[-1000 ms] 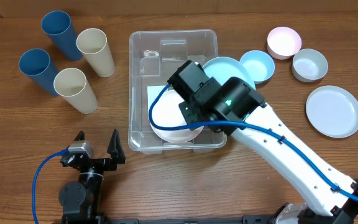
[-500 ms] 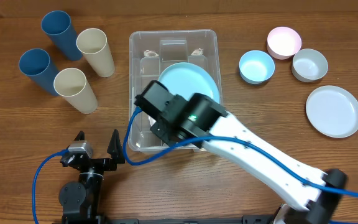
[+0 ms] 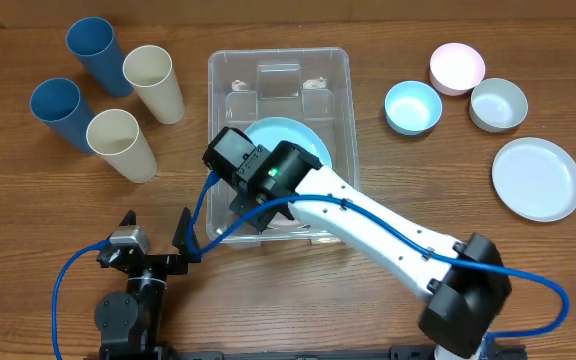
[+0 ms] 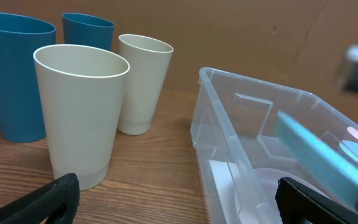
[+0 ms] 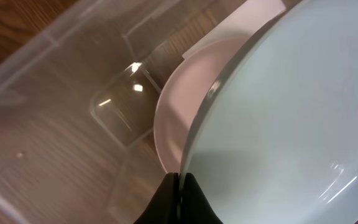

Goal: Pack container
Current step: 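Lower the light-blue plate onto the white plate, release, withdraw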

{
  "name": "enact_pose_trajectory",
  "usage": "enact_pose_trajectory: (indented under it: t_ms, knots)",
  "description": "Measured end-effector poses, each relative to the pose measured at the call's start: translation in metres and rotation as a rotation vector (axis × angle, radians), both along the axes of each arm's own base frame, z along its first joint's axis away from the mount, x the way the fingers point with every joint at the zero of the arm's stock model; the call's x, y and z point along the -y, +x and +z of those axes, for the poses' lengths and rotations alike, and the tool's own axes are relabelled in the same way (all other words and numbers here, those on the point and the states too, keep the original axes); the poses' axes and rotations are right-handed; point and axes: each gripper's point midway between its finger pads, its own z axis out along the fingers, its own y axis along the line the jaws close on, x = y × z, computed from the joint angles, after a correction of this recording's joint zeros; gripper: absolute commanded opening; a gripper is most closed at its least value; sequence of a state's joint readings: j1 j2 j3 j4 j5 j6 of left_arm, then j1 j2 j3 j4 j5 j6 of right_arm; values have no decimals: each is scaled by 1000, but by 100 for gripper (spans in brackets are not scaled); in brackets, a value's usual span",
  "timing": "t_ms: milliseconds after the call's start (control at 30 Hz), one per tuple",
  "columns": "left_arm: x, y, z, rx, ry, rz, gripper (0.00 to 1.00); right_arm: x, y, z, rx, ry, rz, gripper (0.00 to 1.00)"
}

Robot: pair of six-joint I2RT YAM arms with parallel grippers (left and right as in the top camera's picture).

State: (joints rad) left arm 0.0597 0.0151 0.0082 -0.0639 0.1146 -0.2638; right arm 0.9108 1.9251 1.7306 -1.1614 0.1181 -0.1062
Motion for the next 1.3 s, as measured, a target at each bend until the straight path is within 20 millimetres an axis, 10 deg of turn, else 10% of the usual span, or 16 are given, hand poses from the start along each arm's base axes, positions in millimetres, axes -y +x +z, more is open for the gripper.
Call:
enact_pose_trajectory:
  t_ms: [367,567,933,1133,1200,1300]
  knots:
    - [0,0,0,0,0,0,100,10,19,-35,-92,-1,-42,4]
    - [0,0,0,0,0,0,100,11,16,-38,-112,-7,-36,40]
    - [0,0,0,0,0,0,100,11,16,-37,-112,-3,-50,42]
    - [0,0,0,0,0,0,100,3,60,-27,7,105,-119,46]
    - [0,0,0,0,0,0,100,17,88,-23,41,143,-210,67]
    - [0,0,0,0,0,0,100,47,122,-19,64,185,-351,66]
